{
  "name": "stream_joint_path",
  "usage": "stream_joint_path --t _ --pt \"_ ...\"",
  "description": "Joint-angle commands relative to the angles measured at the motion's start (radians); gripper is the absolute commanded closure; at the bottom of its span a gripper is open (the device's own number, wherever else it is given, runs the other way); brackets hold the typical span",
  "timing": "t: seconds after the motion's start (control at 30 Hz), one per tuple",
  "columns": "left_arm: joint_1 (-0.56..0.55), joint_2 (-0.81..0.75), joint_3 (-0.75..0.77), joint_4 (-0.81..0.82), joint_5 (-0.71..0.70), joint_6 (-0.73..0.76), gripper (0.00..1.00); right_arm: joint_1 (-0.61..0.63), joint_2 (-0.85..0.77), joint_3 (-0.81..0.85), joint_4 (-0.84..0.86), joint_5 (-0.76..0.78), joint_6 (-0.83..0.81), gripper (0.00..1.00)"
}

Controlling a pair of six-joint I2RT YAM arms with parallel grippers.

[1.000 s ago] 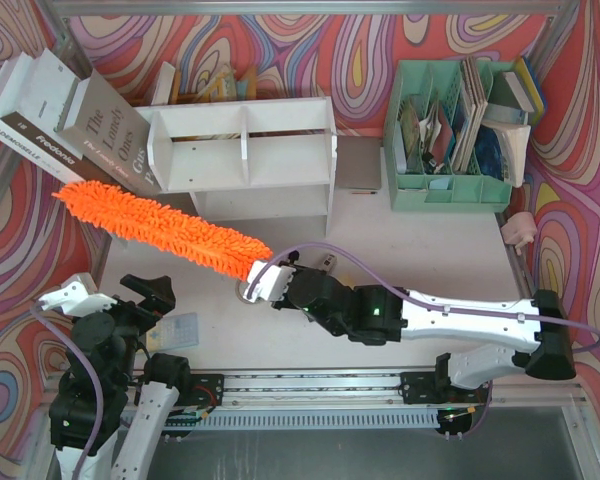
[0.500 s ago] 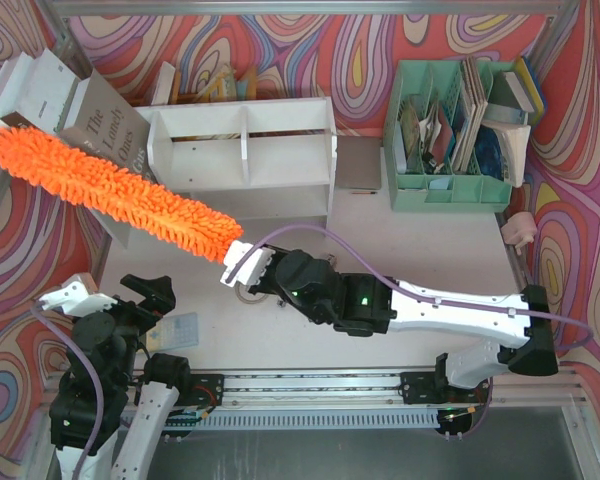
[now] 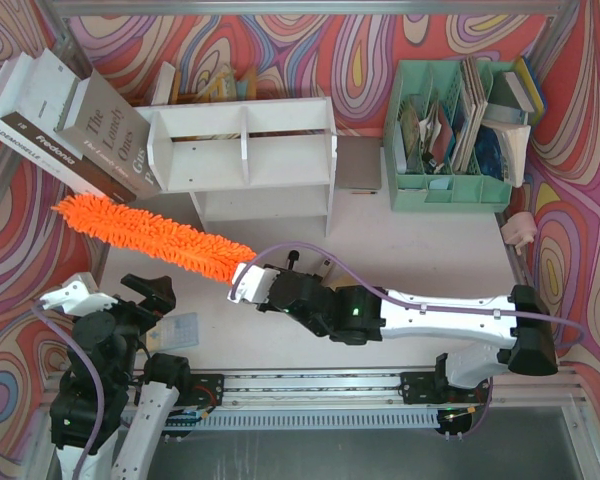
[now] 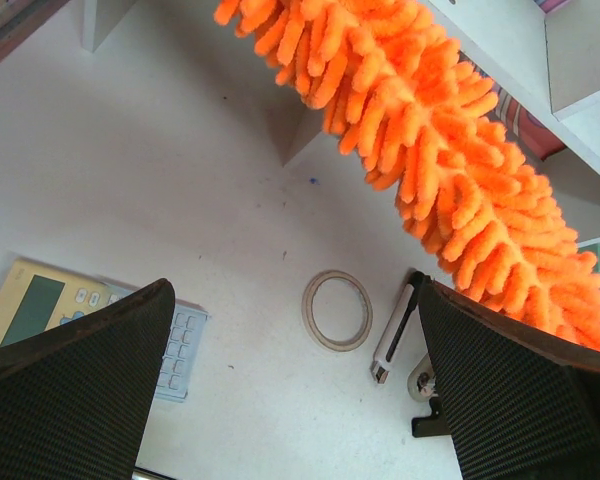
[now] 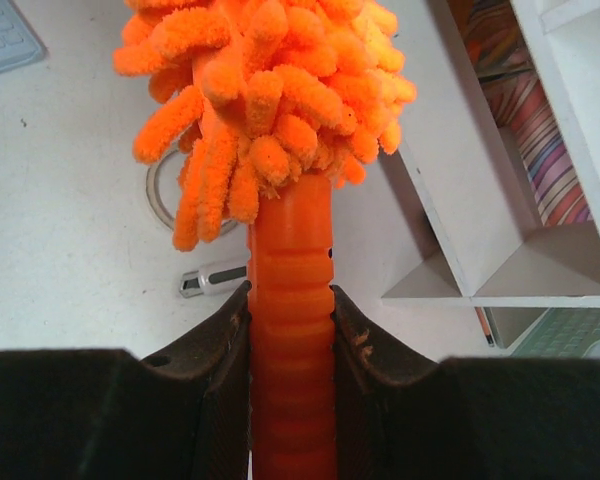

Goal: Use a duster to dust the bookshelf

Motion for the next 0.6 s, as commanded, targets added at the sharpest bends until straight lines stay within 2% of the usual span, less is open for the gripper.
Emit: stream_joint_path --t 0.0,0.23,0.57 --pt "0.006 0.011 -0.009 0.025 0.007 0.014 0.02 0.007 -0.001 0.132 0.068 0.036 0.023 1.0" --pt "0.006 0.001 -0.013 0.03 0.009 0.014 0.02 0.034 0.03 0.225 0.087 0.037 -0.031 1.0" --pt "0.007 0.022 -0.012 0.031 0.018 0.016 0.02 0.033 -0.076 0.063 0.057 0.117 -0.007 1.0"
